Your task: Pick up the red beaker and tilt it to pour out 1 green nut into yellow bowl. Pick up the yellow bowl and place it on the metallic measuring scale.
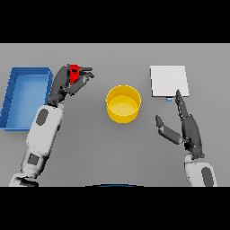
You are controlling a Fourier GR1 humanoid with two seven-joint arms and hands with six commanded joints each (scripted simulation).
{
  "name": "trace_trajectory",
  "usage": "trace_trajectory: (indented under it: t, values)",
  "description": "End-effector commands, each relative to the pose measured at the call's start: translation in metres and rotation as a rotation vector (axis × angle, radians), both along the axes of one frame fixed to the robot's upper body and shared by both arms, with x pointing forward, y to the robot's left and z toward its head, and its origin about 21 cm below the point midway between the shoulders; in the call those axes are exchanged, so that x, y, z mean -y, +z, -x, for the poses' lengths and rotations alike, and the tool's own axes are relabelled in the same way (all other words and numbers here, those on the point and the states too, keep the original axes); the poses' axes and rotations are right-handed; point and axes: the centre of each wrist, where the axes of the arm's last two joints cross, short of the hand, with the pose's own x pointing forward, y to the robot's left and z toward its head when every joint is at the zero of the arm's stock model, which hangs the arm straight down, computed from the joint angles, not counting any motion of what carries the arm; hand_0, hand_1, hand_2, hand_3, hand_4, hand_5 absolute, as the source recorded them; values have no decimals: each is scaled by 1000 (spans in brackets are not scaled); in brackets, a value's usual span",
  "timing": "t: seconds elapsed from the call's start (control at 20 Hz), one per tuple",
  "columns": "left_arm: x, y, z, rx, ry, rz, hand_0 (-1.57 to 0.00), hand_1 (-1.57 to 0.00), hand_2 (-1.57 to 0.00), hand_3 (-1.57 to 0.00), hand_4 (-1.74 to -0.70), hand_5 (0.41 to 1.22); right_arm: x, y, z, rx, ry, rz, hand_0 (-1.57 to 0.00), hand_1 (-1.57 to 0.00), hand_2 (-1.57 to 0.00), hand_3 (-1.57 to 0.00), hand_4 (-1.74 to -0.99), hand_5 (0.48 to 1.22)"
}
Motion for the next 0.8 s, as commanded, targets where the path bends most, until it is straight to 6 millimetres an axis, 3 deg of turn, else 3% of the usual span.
trace_trajectory:
  t: [0.0, 0.15, 0.35, 0.45, 0.75]
  values:
    - [-1, 3, -2, 20, -9, -44, -1559, -1560, -1561, -1556, -1727, 1138, 0, 3, -2, 2, 0, 0, 1, 1, 1, 1, -1213, 662]
    - [-1, 19, -9, 47, -52, -234, -1565, -1565, -1566, -1563, -1734, 1124, 3, 1, -1, -20, -9, 10, 1, 1, 1, 1, -1199, 658]
    - [15, 38, -13, 72, -138, -498, -1569, -1569, -1569, -1568, -1738, 1127, 0, 6, 1, -21, 9, 11, 1, 1, 1, 1, -1183, 663]
    - [27, 51, -17, 98, -179, -640, -1569, -1569, -1570, -1569, -1739, 1134, 1, 7, 1, -33, 6, 12, 1, 1, 1, 1, -1178, 667]
    - [63, 64, -18, 177, -294, -1069, -1571, -1571, -1571, -1570, -1741, 1191, 1, 10, -2, -30, 7, -15, 1, 1, 1, 1, -1182, 674]
